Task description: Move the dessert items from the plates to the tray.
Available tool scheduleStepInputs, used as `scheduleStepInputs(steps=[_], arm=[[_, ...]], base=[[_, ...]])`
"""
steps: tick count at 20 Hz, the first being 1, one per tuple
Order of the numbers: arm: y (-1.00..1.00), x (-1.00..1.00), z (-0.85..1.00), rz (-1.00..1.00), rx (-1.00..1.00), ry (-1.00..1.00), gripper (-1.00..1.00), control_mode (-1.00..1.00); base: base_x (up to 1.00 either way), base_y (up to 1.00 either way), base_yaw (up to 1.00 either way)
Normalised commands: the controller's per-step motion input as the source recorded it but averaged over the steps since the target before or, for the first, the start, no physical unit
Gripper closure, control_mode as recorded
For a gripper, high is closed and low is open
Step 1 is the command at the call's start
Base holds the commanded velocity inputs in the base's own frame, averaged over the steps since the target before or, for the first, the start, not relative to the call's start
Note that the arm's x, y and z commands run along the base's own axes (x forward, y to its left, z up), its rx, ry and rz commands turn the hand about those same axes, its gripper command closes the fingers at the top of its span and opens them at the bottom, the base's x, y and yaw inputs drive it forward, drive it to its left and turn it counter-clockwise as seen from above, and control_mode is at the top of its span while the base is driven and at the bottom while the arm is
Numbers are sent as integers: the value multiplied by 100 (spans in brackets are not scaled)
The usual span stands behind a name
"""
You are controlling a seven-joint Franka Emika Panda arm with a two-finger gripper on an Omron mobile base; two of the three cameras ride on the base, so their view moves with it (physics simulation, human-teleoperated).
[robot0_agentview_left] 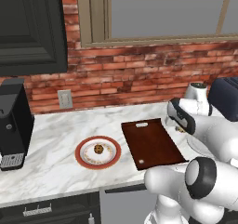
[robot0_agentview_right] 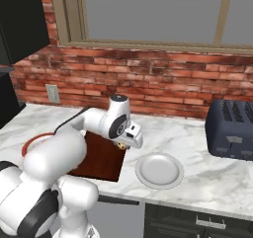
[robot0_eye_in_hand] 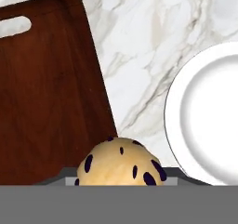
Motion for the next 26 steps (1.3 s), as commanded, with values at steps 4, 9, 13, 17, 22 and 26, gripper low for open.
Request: scheduleStepInputs(steps=[4, 9, 13, 17, 22, 26], arm=[[85, 18, 5, 0, 0, 0, 100, -100], [64, 36, 1, 0, -2, 0, 100, -100], [17, 32, 0, 0, 0, 0, 100, -100], [0, 48, 0, 0, 0, 0, 100, -100], [0, 39, 0, 0, 0, 0, 100, -100], [13, 24, 0, 0, 0, 0, 100, -100]], base=[[0, 0, 0], [0, 0, 0], [0, 0, 0], [0, 0, 0], [0, 0, 0], [0, 0, 0]])
